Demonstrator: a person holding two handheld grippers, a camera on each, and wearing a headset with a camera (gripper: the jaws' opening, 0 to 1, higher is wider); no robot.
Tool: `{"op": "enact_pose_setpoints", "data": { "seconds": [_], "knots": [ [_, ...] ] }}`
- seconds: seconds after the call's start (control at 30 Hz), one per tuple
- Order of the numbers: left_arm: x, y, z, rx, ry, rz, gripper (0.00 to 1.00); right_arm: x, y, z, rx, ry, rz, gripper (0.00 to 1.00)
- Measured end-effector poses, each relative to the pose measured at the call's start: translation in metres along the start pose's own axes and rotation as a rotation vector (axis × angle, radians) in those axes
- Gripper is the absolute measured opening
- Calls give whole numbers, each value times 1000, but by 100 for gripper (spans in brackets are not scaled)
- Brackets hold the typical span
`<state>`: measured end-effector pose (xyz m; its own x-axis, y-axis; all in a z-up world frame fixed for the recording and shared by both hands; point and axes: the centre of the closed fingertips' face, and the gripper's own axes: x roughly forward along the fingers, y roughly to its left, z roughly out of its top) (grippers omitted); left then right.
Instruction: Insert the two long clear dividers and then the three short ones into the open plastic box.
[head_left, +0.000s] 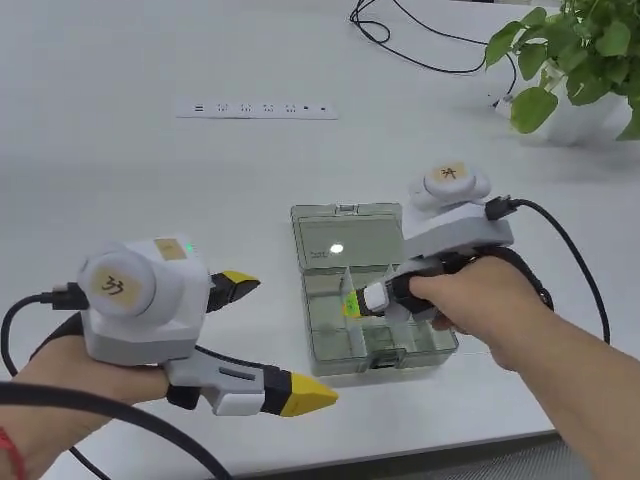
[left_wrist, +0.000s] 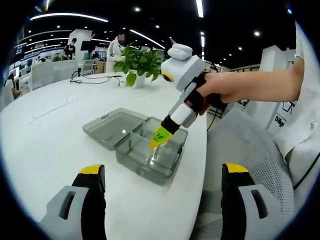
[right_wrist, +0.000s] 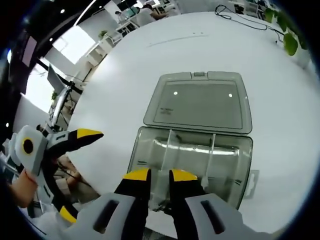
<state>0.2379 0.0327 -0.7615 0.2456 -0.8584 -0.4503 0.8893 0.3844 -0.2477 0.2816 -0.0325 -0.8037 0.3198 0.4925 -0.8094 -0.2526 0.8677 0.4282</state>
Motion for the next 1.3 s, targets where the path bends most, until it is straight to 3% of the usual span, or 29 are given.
{"op": "enact_pose_setpoints", "data": {
  "seconds": [0.2,0.43,0.6,0.77,0.87,0.9,0.97,1.0,1.17,1.23,1.3],
  "knots": [
    [0,-3,4,-13,-3,12,99,-20,3,14,41,-71,75,18],
    [0,-3,6,-31,-6,36,99,-49,2,34,17,-152,143,23],
    [-1,-4,9,-42,-9,59,98,-68,-6,41,-77,-187,144,32],
    [1,-6,12,-51,-11,74,98,-84,-17,45,-151,-206,187,35],
    [3,-8,14,-55,-15,81,98,-92,-29,41,-237,-183,179,37],
    [4,-8,15,-56,-16,83,99,-95,-29,44,-290,-208,189,37],
    [5,-10,18,-58,-20,89,99,-100,-36,37,-326,-173,190,40],
    [5,-11,19,-59,-19,93,99,-103,-37,37,-390,-186,201,41],
    [5,-13,19,-66,-19,107,99,-112,-50,19,-546,-109,214,52],
    [5,-14,20,-67,-17,113,99,-114,-54,13,-562,-91,225,56],
    [5,-15,20,-73,-20,120,99,-115,-61,4,-652,-50,232,56]
  ]
}}
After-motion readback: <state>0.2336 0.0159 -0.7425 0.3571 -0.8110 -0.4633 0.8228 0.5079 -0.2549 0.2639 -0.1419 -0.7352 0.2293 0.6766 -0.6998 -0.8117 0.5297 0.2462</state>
